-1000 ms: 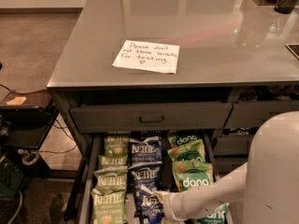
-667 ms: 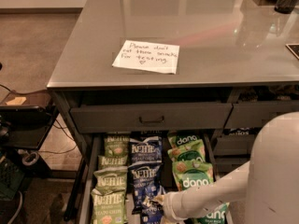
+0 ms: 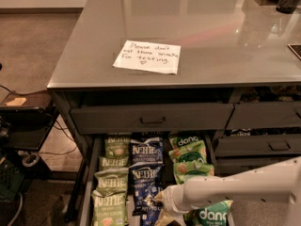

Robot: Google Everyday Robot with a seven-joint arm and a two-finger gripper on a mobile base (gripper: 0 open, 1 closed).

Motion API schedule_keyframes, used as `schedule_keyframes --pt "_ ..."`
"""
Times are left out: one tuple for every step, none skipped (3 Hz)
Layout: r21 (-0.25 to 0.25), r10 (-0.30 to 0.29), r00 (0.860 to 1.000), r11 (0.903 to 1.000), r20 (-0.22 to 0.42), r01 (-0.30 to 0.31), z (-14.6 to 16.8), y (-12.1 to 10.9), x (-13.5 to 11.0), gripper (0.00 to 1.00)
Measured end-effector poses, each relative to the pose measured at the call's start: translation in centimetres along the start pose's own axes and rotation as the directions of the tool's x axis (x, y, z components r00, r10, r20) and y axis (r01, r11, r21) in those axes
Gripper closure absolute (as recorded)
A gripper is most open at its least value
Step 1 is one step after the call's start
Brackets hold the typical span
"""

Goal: Pick blue chip bag from middle drawer and place on counter

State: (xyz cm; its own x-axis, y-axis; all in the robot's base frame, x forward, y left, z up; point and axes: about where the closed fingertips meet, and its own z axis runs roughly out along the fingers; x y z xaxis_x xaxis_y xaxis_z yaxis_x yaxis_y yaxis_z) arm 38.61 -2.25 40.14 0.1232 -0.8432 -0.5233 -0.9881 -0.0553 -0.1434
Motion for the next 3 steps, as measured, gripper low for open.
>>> schedule_keyframes --pt "-0.013 0.040 0.995 0.9991 0.093 -0.039 -1.7 -1.8 -1.9 1.00" --pt "-0.028 0.073 0.980 0.9972 0.186 -0.069 -5.0 -3.9 -3.7 1.00" --pt "-0.033 0.080 0.964 0.9967 0.254 -0.074 -8.9 -5.8 -6.1 1.00"
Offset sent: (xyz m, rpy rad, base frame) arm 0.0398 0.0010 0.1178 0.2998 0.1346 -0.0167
